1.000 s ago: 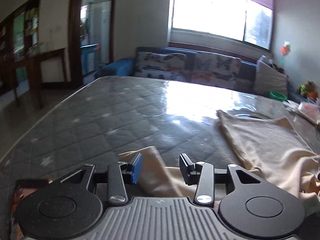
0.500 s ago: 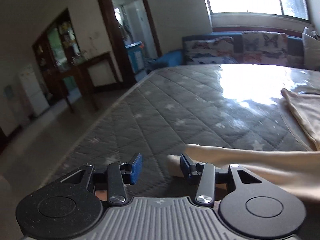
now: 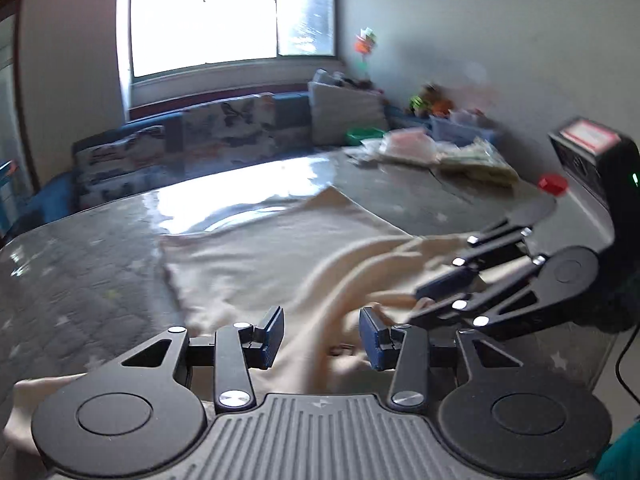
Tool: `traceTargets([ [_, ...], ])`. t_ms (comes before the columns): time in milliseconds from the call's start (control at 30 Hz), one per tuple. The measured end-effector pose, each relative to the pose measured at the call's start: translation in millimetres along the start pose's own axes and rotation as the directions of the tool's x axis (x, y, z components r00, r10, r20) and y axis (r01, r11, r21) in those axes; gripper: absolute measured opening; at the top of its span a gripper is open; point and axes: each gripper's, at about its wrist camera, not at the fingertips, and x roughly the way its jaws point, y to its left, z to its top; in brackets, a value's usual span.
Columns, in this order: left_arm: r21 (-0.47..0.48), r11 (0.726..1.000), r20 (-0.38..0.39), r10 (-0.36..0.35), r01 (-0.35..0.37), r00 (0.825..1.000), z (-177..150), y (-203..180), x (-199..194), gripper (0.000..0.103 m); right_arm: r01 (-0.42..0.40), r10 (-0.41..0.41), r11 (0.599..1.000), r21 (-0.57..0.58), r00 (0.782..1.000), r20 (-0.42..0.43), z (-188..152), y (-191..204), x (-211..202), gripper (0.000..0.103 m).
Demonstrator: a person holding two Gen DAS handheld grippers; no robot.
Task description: Fold clothes
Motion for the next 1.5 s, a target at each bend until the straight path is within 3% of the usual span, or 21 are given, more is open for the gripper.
traceTargets([
  [33, 0.025, 0.998, 0.0, -0.058, 0.058, 0.998, 3, -11, 4, 0.045, -0.001, 0.001, 1.0, -0.001, 1.0, -0.002, -1, 1, 1, 0.026],
  [100, 0.054, 0.995, -0.028, -0.083, 0.085, 0.996, 2, -20, 13, 0.045, -0.004, 0.004, 1.0, -0.002, 1.0, -0.006, -2, 2, 3, 0.026],
  [433, 0.078, 0.995, -0.133, -0.049, 0.06, 0.99, -2, -29, 30, 0.044, 0.017, -0.017, 1.0, 0.0, 0.999, -0.041, 1, 2, 11, 0.025],
  [500, 0.085, 0.995, -0.148, -0.047, 0.06, 0.988, -3, -29, 32, 0.039, 0.022, -0.023, 1.0, -0.01, 0.999, -0.046, -1, 3, 10, 0.018],
  [600, 0.078, 0.994, -0.178, -0.056, 0.071, 0.983, -5, -27, 36, 0.023, 0.037, -0.038, 0.999, -0.016, 0.999, -0.038, -1, 5, 6, 0.009],
  [733, 0.066, 0.995, -0.154, -0.07, 0.081, 0.986, -4, -25, 30, 0.014, 0.045, -0.046, 0.999, -0.013, 0.999, -0.018, -1, 5, -4, 0.006],
  [967, 0.095, 0.983, -0.024, -0.156, 0.158, 0.987, -9, -29, -8, 0.013, 0.042, -0.042, 0.999, -0.012, 0.999, 0.025, -10, 14, -37, 0.005],
  [1233, 0.078, 0.978, -0.047, -0.192, 0.195, 0.98, -26, -30, -14, 0.009, 0.009, -0.01, 1.0, -0.02, 0.999, -0.036, -39, 30, -51, 0.004],
  [1400, 0.099, 0.978, -0.028, -0.18, 0.182, 0.983, -21, -32, -16, 0.012, 0.018, -0.017, 0.999, -0.032, 1.0, 0.009, -30, 28, -56, 0.016],
  [1500, 0.121, 0.978, -0.02, -0.17, 0.171, 0.985, -19, -35, -15, 0.023, 0.018, -0.017, 0.999, -0.035, 1.0, 0.021, -22, 27, -47, 0.026],
])
